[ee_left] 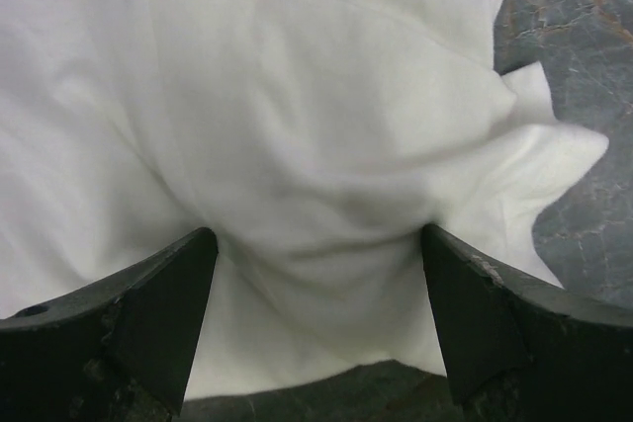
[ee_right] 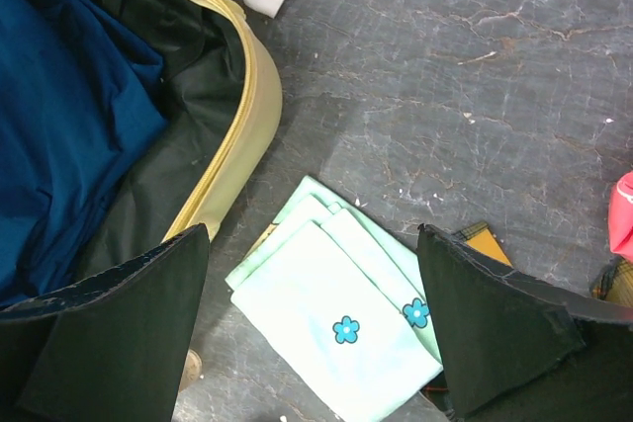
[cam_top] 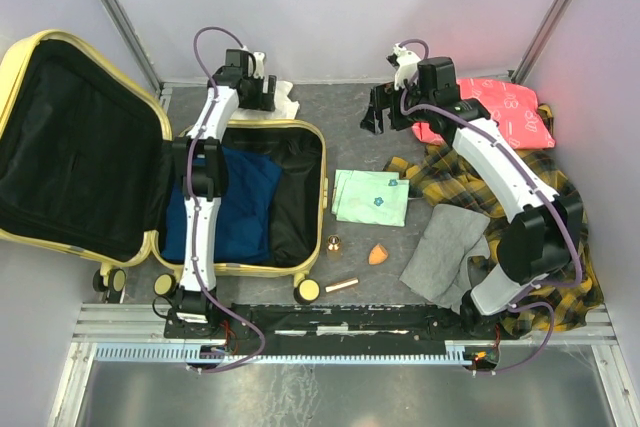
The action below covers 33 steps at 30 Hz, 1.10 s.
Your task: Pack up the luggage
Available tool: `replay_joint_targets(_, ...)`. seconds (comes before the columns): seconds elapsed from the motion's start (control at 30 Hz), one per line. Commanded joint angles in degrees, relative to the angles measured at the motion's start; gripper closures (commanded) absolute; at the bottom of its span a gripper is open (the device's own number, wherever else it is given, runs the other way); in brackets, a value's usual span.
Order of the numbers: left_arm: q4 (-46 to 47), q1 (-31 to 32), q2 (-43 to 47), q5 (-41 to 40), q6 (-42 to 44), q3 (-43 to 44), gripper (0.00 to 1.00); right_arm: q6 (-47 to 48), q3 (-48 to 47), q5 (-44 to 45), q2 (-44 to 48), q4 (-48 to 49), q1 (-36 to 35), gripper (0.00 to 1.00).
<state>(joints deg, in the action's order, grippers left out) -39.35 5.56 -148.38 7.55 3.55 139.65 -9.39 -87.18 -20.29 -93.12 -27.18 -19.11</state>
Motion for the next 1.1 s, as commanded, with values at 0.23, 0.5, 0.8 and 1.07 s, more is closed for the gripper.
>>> replay_joint_targets(0.23, 4.3, 7.0, -5.1, 5.6, 0.1, 3.7, 0.12, -1.9, 0.2, 0.8, 0.3, 0.3, 4.9, 0.07)
replay_joint_targets(0.5, 4.7, 12.9, -6.5, 9.5, 0.1, 3.8, 0.15, -2.6, 3.3, 0.7, 3.0, 0.2, 7.9, 0.08)
replay_joint_targets(0.8, 3.4, 20.5, -5.7, 14.3, 4.6, 3.1, 0.18, -3.7, 6.4, 0.4, 4.7, 0.3, 10.2, 0.08)
replay_joint_targets(1.07, -1.0, 28.4, -3.8, 18.1, 16.5, 0.2, 0.2, -3.2, 7.9, 0.1, 5.1, 0.2, 12.3, 0.08)
